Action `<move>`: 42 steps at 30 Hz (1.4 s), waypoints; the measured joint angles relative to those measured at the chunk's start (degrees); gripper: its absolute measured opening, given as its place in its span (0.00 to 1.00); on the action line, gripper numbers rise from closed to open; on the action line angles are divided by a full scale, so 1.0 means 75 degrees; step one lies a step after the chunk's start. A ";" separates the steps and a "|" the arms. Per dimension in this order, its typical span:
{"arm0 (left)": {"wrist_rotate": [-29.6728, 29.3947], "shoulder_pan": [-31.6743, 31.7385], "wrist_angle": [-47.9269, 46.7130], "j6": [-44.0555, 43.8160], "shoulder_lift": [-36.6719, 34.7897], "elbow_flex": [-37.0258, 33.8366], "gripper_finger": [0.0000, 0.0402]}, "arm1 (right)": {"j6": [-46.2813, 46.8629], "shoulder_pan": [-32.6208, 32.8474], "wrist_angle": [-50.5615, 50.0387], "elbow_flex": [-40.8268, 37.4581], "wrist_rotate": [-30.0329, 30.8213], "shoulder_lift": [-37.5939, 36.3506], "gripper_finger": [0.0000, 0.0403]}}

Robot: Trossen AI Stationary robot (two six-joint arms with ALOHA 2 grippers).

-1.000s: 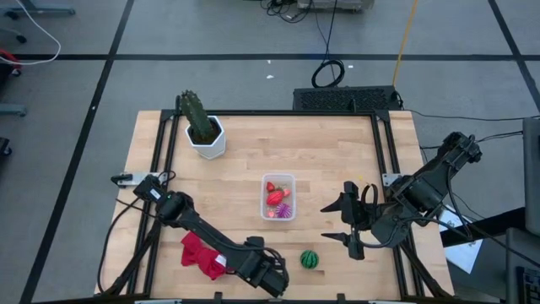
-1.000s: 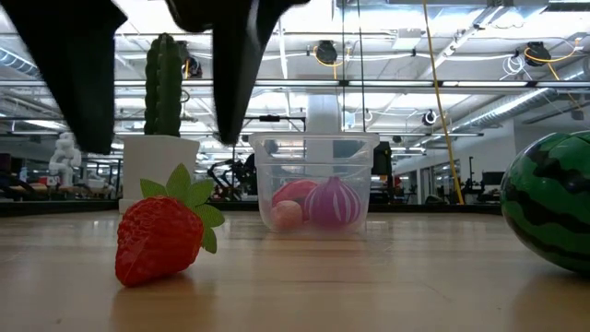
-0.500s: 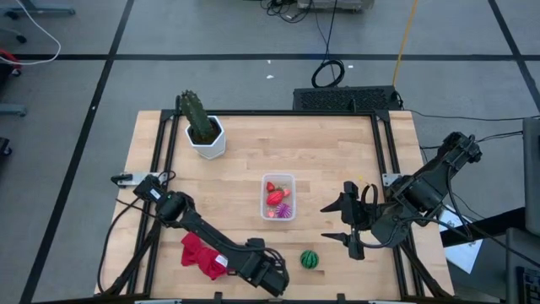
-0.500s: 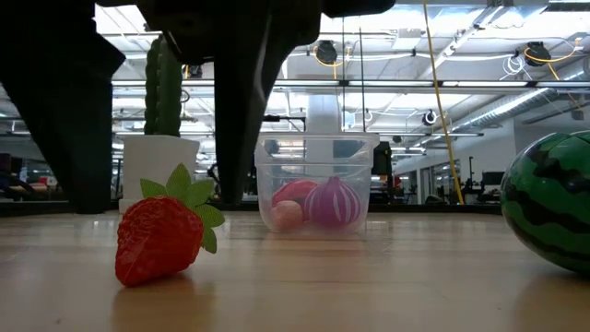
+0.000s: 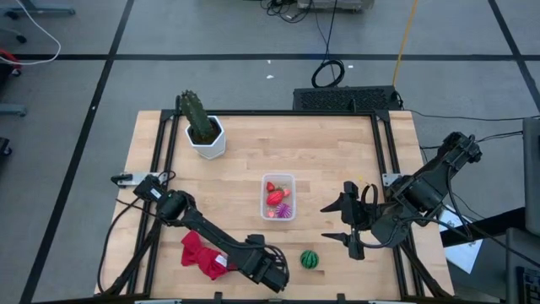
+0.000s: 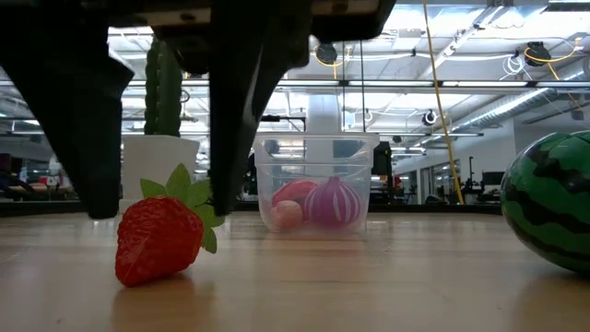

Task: Pick and placing Produce into tupperware
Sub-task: Put the red strawberry into the transparent bin

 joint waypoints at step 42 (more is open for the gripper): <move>-0.0028 0.0040 0.0132 0.0202 0.0000 -0.0082 0.37 | -0.0055 0.0000 0.0000 0.0000 0.0003 0.0000 0.71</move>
